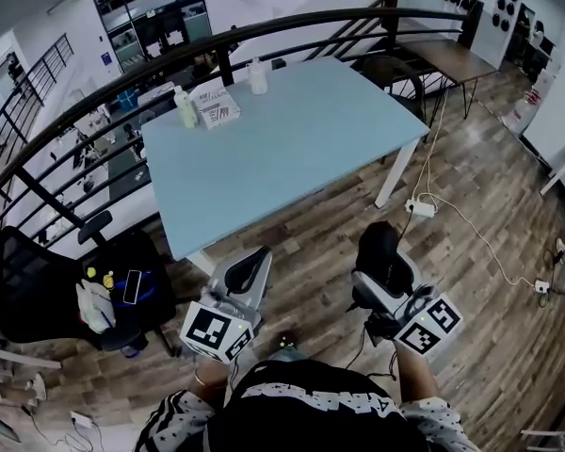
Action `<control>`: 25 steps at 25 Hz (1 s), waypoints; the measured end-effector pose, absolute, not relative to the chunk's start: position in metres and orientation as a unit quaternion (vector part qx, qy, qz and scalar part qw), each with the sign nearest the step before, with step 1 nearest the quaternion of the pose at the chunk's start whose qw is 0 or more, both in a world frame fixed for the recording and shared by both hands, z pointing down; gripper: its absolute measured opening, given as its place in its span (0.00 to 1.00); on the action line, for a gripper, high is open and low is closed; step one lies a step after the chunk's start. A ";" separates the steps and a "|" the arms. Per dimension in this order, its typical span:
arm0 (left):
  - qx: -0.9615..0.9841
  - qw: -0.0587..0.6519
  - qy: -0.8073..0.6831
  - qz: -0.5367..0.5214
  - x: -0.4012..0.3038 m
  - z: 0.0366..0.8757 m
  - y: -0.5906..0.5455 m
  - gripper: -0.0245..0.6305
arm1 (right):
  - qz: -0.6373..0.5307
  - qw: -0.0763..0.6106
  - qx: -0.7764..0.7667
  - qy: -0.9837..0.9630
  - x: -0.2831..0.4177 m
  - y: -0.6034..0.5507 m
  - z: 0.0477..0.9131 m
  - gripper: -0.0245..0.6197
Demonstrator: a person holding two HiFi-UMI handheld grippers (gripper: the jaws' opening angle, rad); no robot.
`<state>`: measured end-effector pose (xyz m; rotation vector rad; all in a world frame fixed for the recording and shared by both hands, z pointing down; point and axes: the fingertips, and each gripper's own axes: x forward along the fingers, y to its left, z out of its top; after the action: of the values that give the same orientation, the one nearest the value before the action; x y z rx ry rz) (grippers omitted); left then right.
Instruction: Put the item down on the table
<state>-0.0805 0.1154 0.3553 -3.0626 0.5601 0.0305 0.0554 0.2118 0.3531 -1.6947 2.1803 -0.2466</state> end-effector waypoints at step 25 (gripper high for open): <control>-0.979 -0.011 0.203 0.029 -0.122 0.373 -0.025 0.04 | -0.090 0.132 -0.584 0.796 0.014 0.064 0.355 0.61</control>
<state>-0.1218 -0.0248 0.3727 -3.0960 0.6418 0.0926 0.0143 0.0640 0.3555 -1.6945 2.3100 -0.2605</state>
